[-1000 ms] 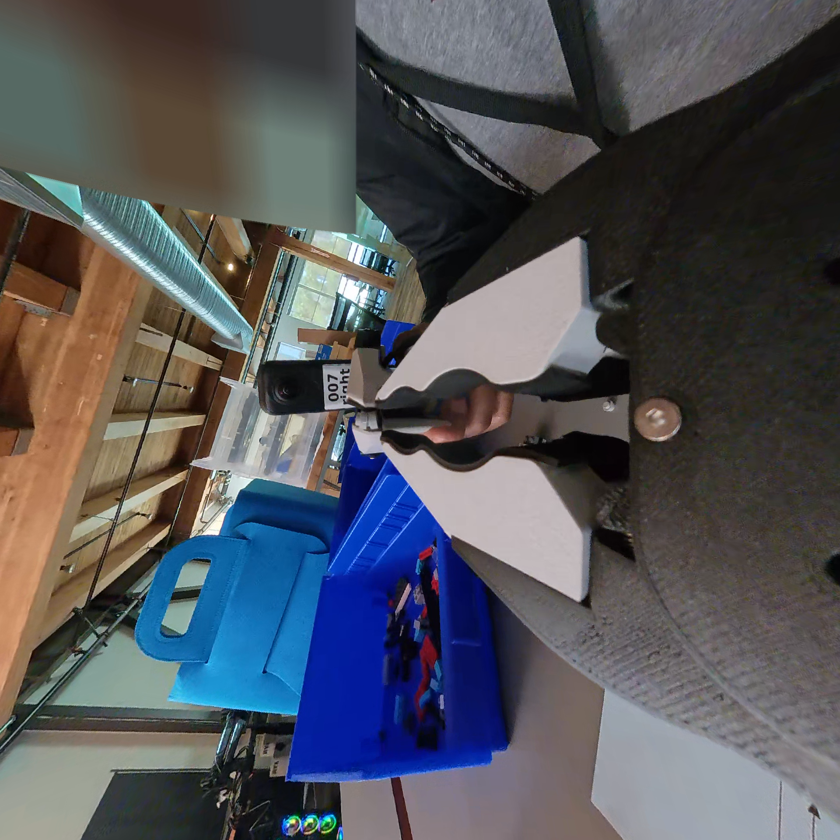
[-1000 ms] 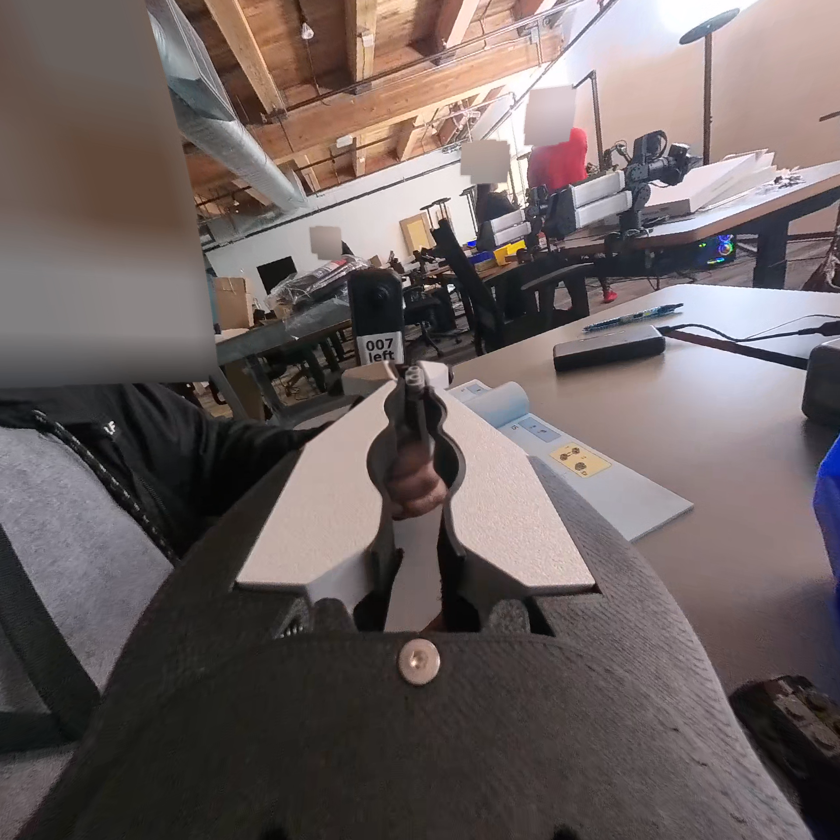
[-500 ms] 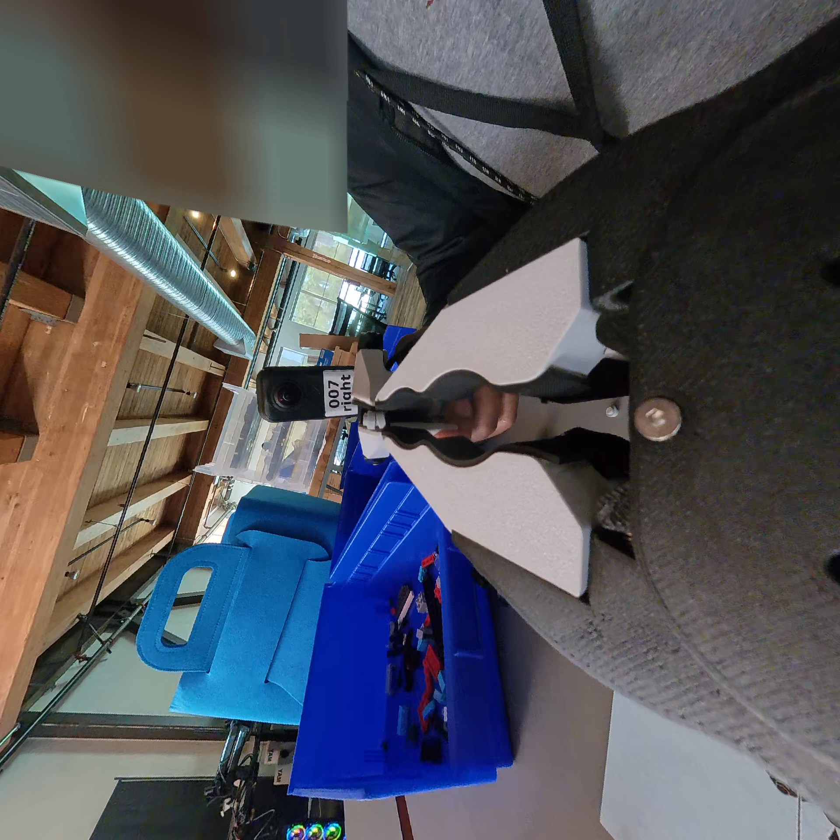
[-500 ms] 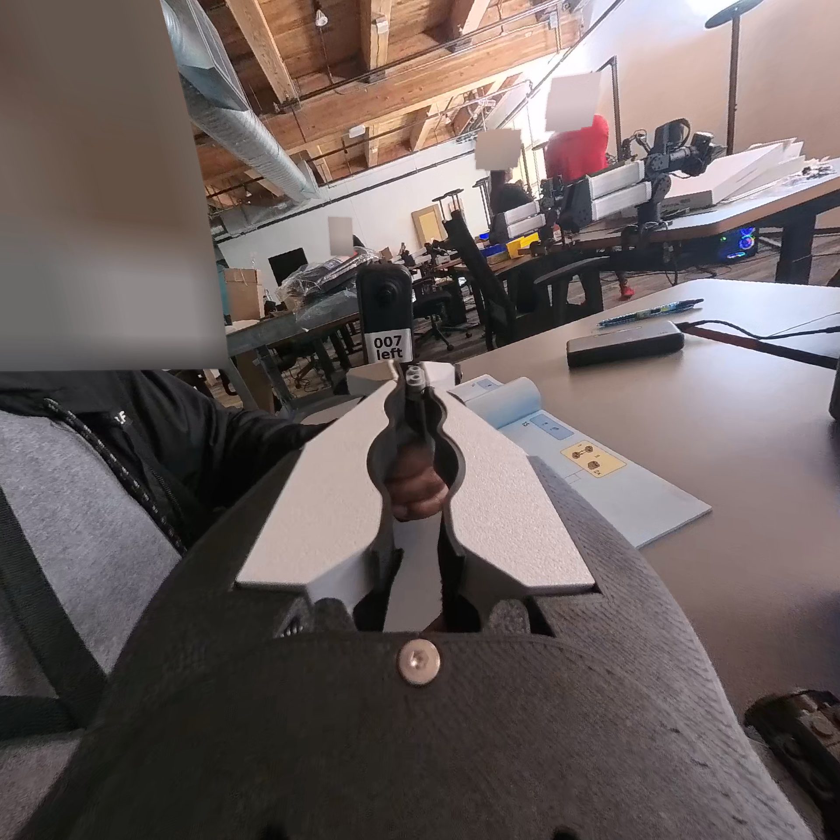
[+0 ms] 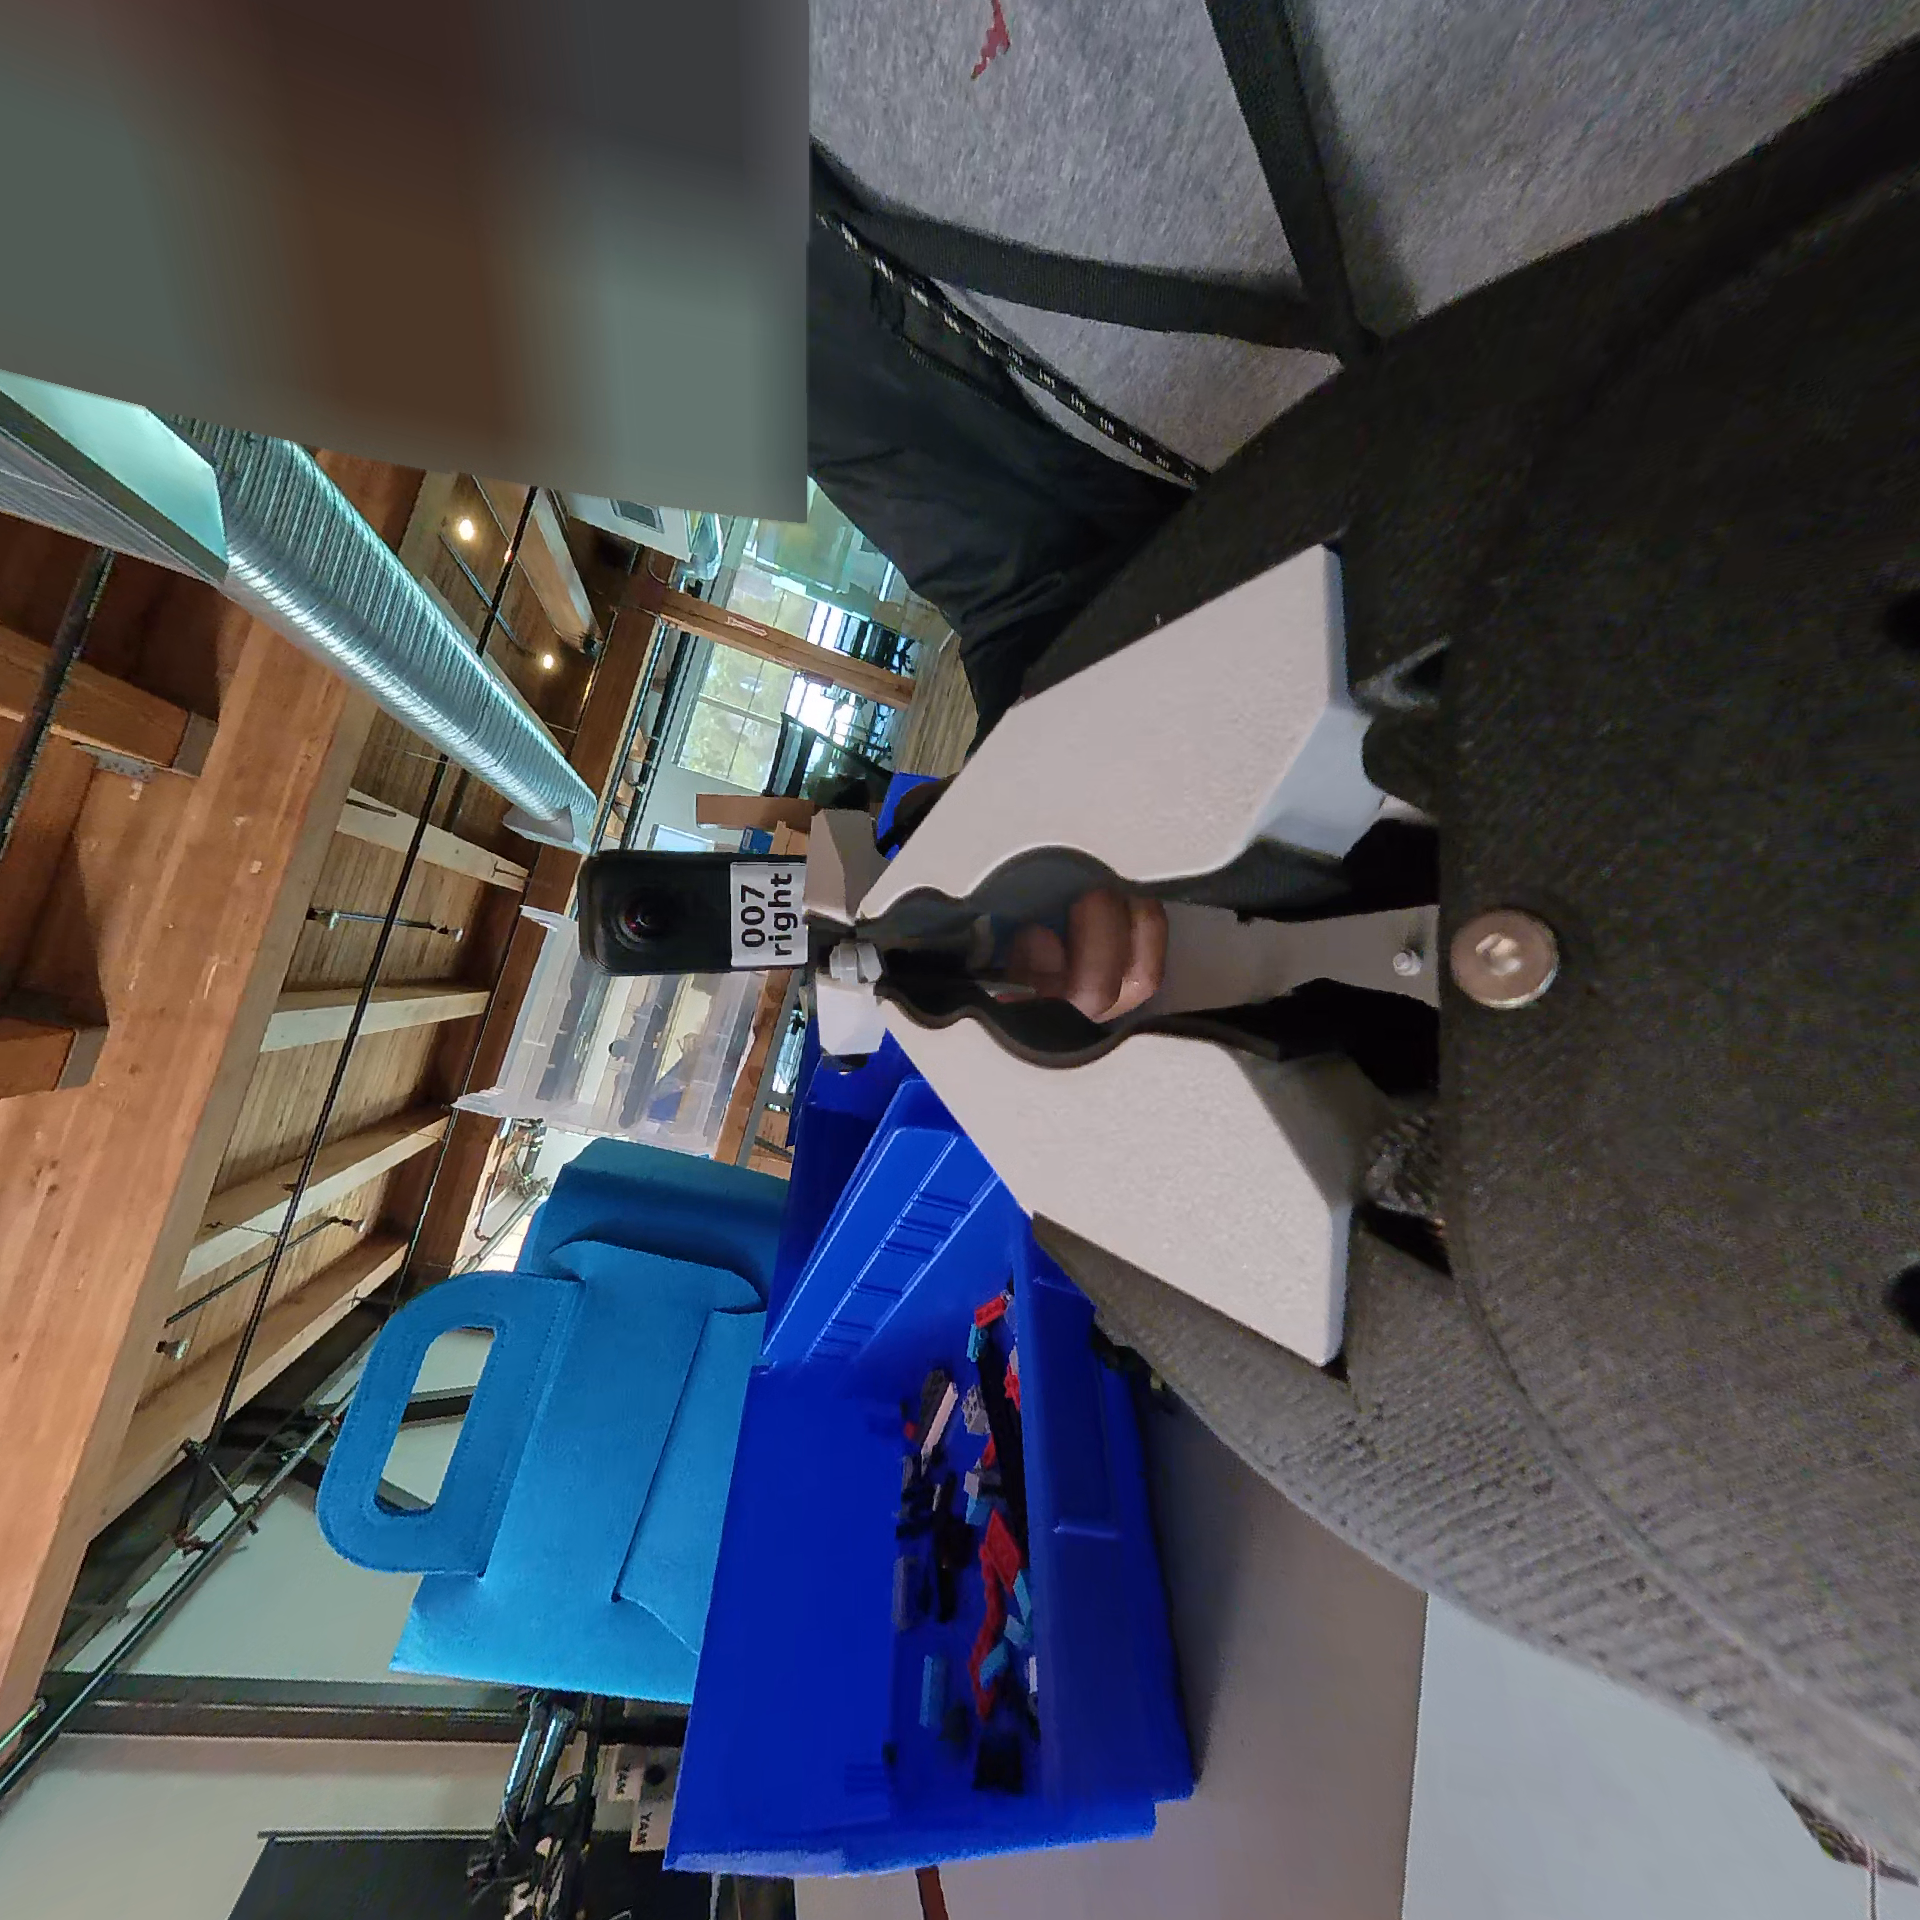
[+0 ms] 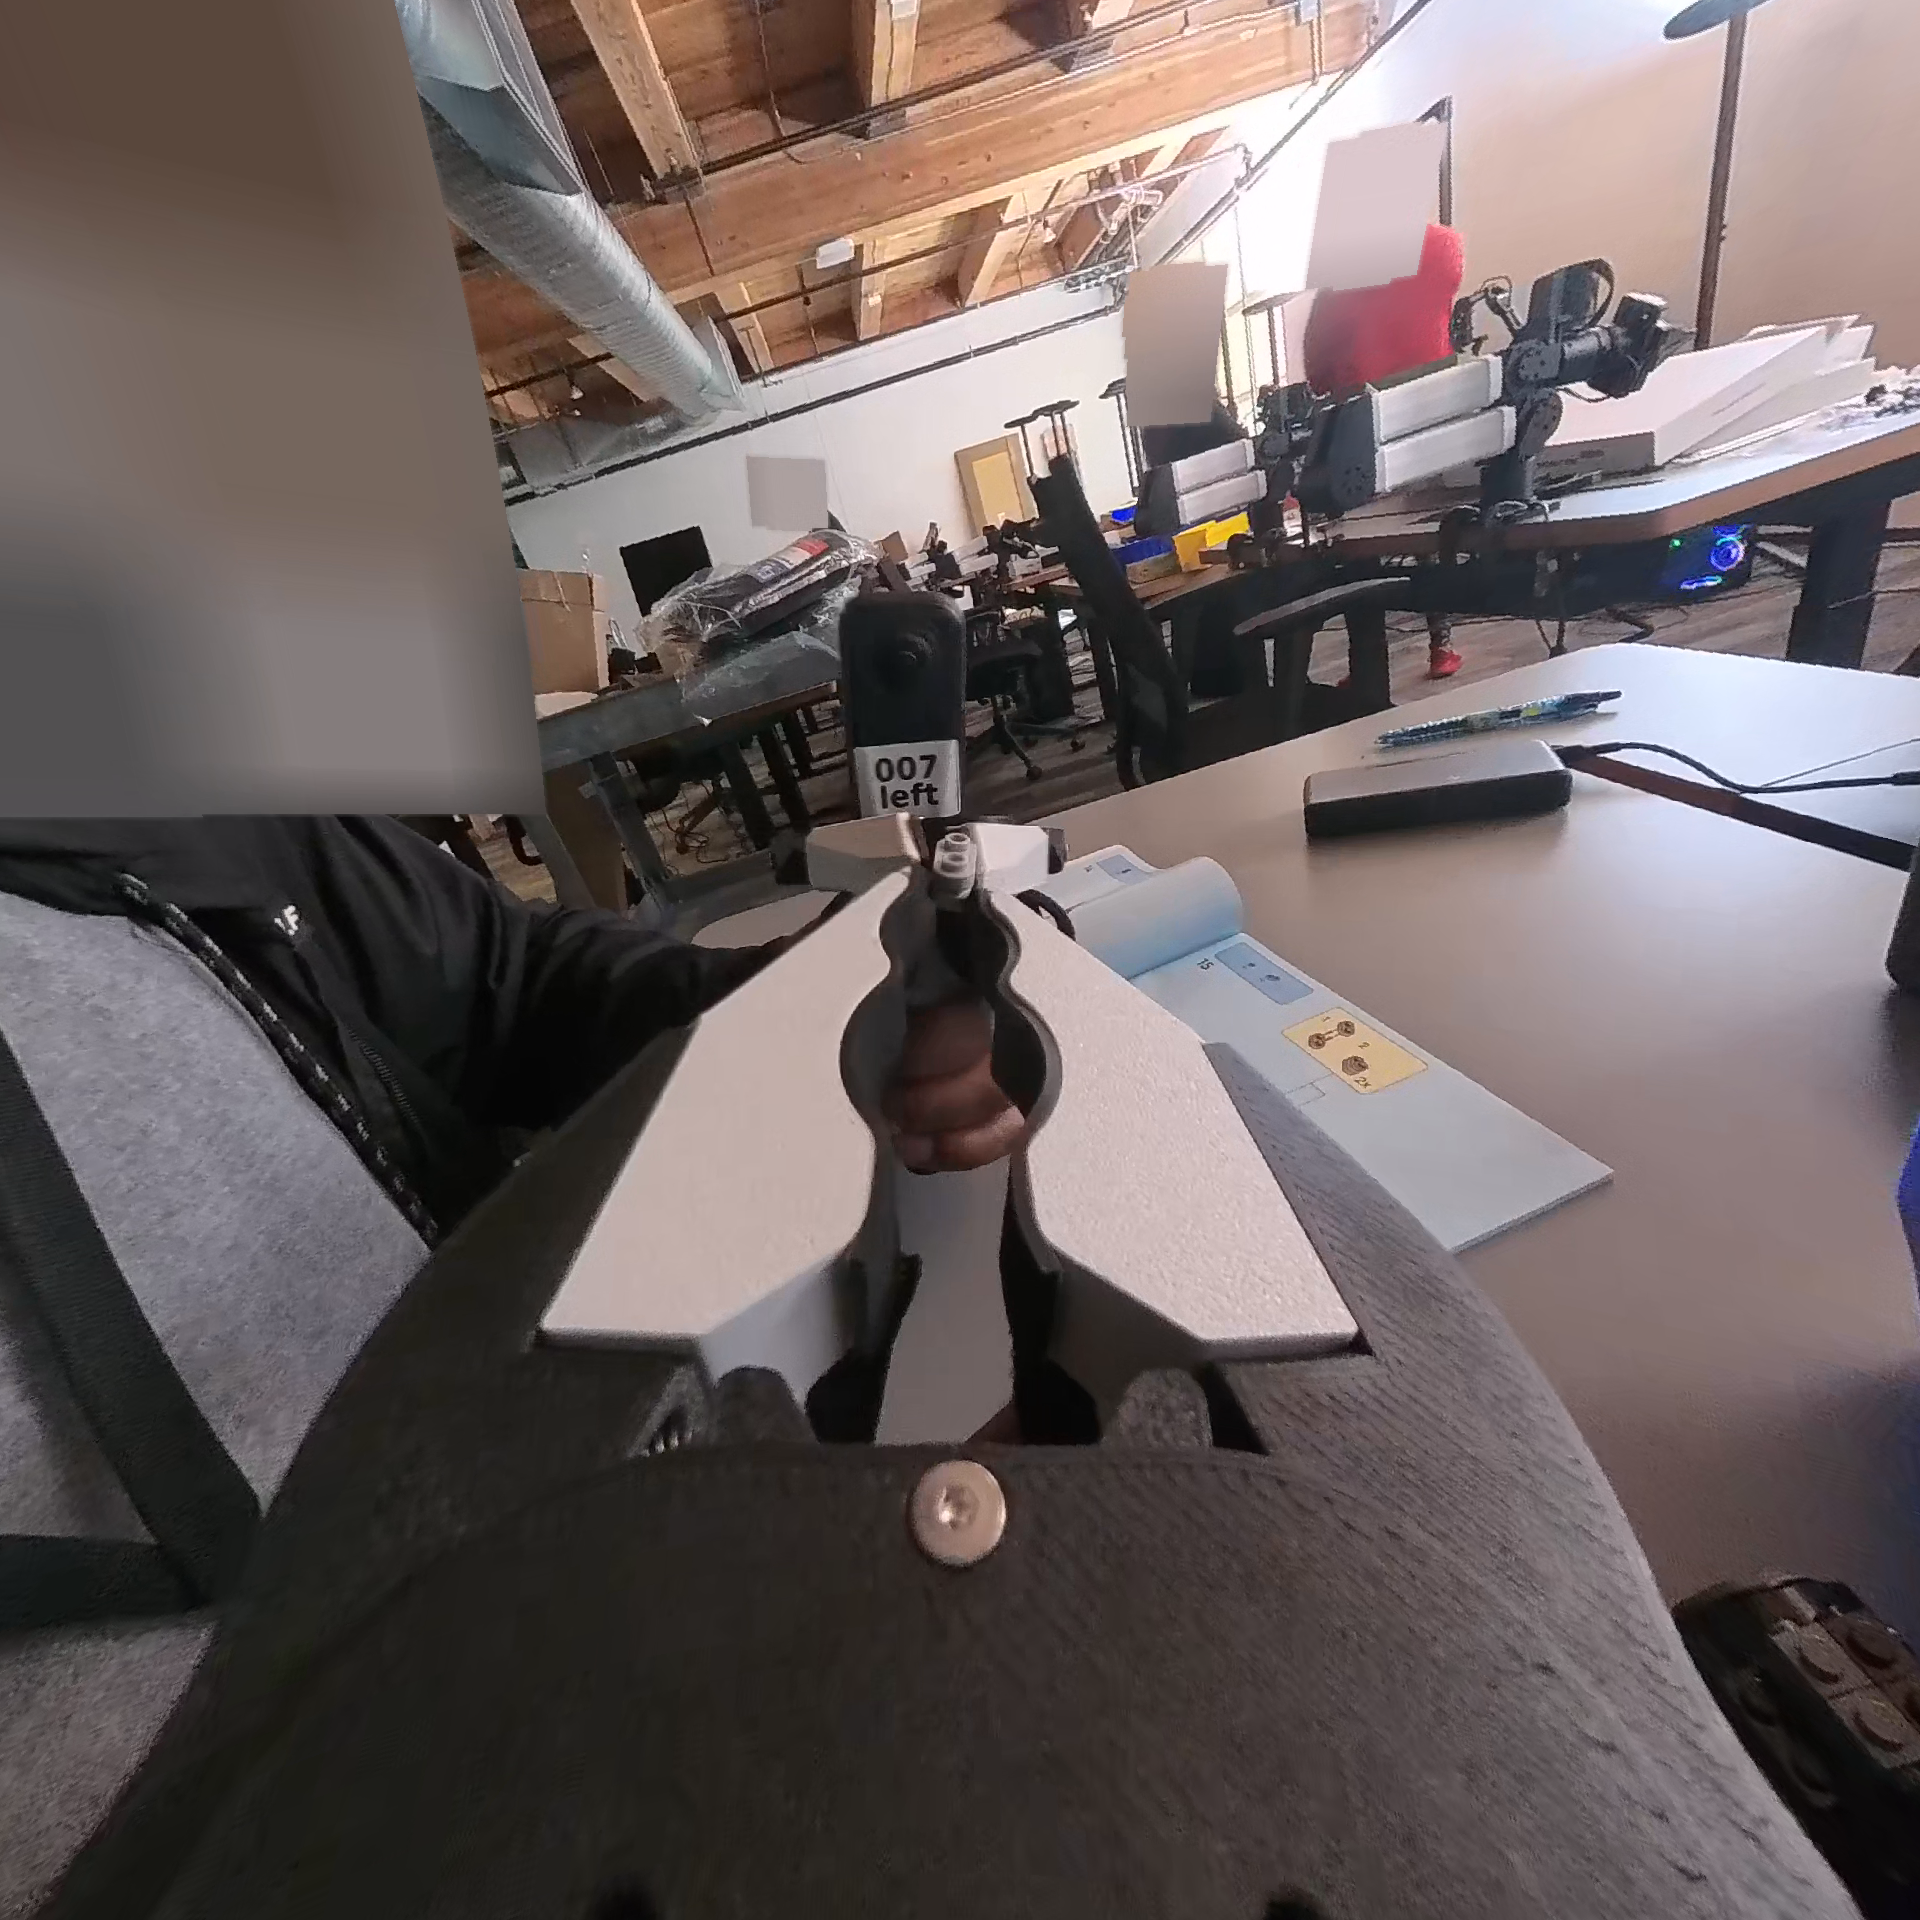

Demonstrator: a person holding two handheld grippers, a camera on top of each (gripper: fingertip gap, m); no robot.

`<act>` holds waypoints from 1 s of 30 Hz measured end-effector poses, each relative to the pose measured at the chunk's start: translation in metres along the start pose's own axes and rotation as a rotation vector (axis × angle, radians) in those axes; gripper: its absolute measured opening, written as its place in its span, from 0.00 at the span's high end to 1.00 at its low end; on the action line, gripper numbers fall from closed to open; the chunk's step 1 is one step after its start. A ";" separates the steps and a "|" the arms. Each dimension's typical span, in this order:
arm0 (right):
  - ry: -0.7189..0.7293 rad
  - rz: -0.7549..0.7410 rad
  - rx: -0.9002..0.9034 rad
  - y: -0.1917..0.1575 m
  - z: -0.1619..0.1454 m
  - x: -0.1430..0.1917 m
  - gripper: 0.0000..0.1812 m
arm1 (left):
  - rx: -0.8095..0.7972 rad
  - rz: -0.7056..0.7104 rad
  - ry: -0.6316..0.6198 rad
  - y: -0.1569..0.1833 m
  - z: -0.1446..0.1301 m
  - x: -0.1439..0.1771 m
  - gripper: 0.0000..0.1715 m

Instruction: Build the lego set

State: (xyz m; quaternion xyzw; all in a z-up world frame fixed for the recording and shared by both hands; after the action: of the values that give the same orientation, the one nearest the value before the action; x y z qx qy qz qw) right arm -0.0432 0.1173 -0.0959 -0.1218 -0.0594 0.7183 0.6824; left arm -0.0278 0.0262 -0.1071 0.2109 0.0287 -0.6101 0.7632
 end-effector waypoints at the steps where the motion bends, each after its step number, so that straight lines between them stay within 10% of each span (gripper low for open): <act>1: 0.000 -0.002 0.001 0.000 0.000 0.000 0.95 | 0.009 -0.003 0.000 0.000 0.000 0.000 0.96; 30: -0.029 0.025 0.042 -0.002 0.000 0.002 0.92 | -0.045 -0.033 -0.048 0.006 -0.005 -0.003 1.00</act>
State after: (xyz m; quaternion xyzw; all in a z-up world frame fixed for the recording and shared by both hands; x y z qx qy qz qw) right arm -0.0417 0.1197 -0.0958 -0.0978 -0.0527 0.7296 0.6748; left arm -0.0220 0.0317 -0.1089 0.1783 0.0275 -0.6268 0.7580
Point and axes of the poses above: each gripper's, where its closed fingertips meet, x back along the fingers, z out of its top, y = z × x across the jaws, the point moved 5 cm from there along x, back along the fingers, and after that the axes turned 1 degree about x, right-handed, at the moved point
